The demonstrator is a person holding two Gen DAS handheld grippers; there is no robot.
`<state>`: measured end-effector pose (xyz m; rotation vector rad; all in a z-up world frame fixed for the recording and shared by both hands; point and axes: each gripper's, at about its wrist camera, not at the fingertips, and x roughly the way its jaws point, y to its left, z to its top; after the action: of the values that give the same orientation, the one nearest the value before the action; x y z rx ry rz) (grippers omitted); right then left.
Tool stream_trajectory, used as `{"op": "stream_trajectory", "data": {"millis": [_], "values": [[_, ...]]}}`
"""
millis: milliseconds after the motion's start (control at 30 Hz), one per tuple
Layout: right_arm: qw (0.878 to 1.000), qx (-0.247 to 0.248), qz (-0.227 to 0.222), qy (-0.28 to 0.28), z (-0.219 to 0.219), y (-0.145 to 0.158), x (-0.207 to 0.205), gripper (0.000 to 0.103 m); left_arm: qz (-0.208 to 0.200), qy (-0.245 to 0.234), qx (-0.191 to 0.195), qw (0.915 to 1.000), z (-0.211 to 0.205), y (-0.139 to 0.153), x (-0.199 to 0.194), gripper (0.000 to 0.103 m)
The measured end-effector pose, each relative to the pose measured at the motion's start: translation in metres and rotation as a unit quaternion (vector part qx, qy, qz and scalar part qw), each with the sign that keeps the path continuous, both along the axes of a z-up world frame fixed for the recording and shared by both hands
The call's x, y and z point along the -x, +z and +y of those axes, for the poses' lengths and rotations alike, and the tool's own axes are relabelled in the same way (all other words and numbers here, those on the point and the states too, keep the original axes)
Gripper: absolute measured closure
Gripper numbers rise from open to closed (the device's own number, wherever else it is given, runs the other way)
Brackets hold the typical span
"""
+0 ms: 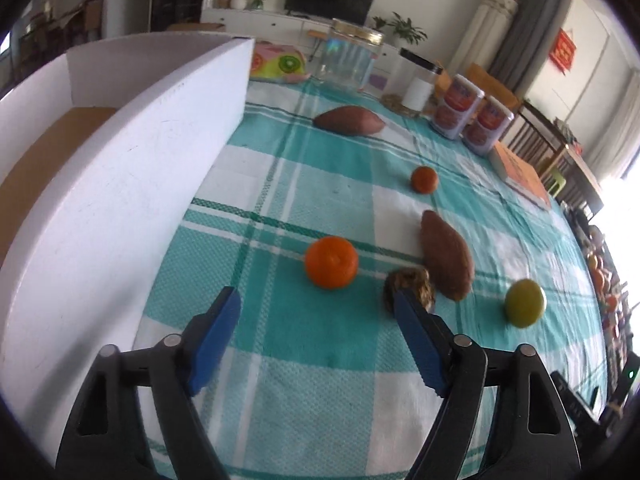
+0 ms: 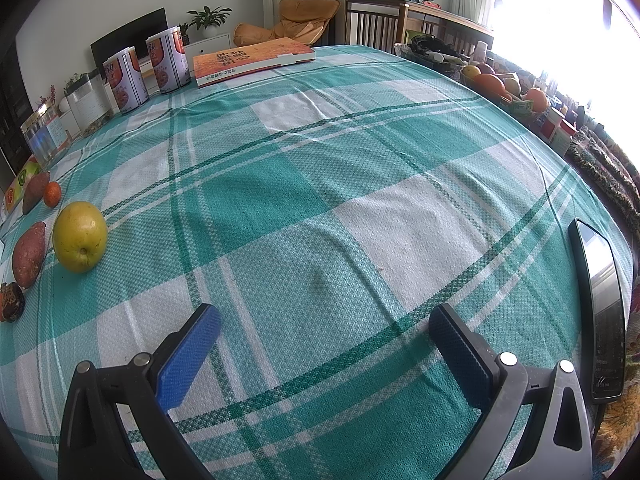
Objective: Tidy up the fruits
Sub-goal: 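Lower the left tool onto the orange mandarin and close it, then grasp the yellow-green round fruit with the right tool while the left lifts the mandarin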
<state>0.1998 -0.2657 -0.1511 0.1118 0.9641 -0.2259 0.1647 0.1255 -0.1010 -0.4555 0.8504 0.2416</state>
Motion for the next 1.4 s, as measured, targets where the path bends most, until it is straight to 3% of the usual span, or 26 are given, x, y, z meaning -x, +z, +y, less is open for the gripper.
{"op": "stream_trajectory", "data": {"millis": [100, 167, 233, 267, 300, 333, 467, 633, 833, 933, 967, 1067, 1200, 1267, 1300, 1333, 1400], "values": [[1.0, 0.0, 0.0, 0.0, 0.0, 0.0, 0.0, 0.0, 0.018, -0.003, 0.014, 0.9997, 0.007, -0.012, -0.022, 0.034], [1.0, 0.0, 0.0, 0.0, 0.0, 0.0, 0.0, 0.0, 0.035, -0.008, 0.0, 0.9994, 0.005, -0.02, -0.033, 0.034], [1.0, 0.0, 0.0, 0.0, 0.0, 0.0, 0.0, 0.0, 0.025, -0.008, -0.029, 0.9992, 0.0, -0.021, -0.036, 0.035], [1.0, 0.0, 0.0, 0.0, 0.0, 0.0, 0.0, 0.0, 0.022, -0.014, -0.031, 0.9992, 0.0, -0.022, -0.038, 0.043], [1.0, 0.0, 0.0, 0.0, 0.0, 0.0, 0.0, 0.0, 0.017, -0.022, -0.029, 0.9992, -0.001, -0.022, -0.038, 0.066], [1.0, 0.0, 0.0, 0.0, 0.0, 0.0, 0.0, 0.0, 0.017, -0.027, -0.035, 0.9989, -0.003, -0.021, -0.038, 0.07], [1.0, 0.0, 0.0, 0.0, 0.0, 0.0, 0.0, 0.0, 0.014, -0.036, -0.055, 0.9978, -0.014, -0.013, -0.021, 0.071], [1.0, 0.0, 0.0, 0.0, 0.0, 0.0, 0.0, 0.0, 0.004, -0.078, -0.021, 0.9967, -0.03, 0.009, 0.019, 0.071], [1.0, -0.012, 0.009, -0.007, 0.002, 0.001, -0.005, 0.0, 0.0, -0.166, 0.011, 0.986, -0.053, 0.036, 0.064, 0.071], [0.987, -0.137, -0.035, 0.072, 0.015, 0.02, -0.003, 0.005, -0.005, -0.195, 0.015, 0.9806, -0.06, 0.045, 0.086, 0.071], [0.983, -0.151, -0.041, 0.102, 0.03, 0.027, -0.005, 0.005, -0.005, -0.201, 0.017, 0.9795, -0.062, 0.046, 0.092, 0.071], [0.967, -0.175, -0.034, 0.184, 0.08, 0.042, -0.024, 0.005, -0.001, -0.21, 0.032, 0.9772, -0.064, 0.047, 0.099, 0.071], [0.972, -0.155, 0.027, 0.173, 0.122, 0.026, -0.069, 0.007, -0.005, -0.215, 0.035, 0.9761, -0.062, 0.055, 0.105, 0.071], [0.972, -0.159, 0.063, 0.16, 0.127, 0.012, -0.083, 0.017, -0.008, -0.215, 0.035, 0.976, -0.057, 0.06, 0.108, 0.071], [0.974, -0.148, 0.049, 0.165, 0.128, 0.016, -0.084, 0.031, -0.009, -0.214, 0.032, 0.9762, -0.054, 0.062, 0.111, 0.071], [0.972, -0.152, 0.059, 0.172, 0.13, 0.015, -0.084, 0.052, -0.01, -0.214, 0.031, 0.9763, -0.051, 0.063, 0.114, 0.071], [0.969, -0.171, 0.061, 0.167, 0.124, 0.014, -0.077, 0.052, -0.007, -0.215, 0.032, 0.9762, -0.047, 0.062, 0.119, 0.071]]}}
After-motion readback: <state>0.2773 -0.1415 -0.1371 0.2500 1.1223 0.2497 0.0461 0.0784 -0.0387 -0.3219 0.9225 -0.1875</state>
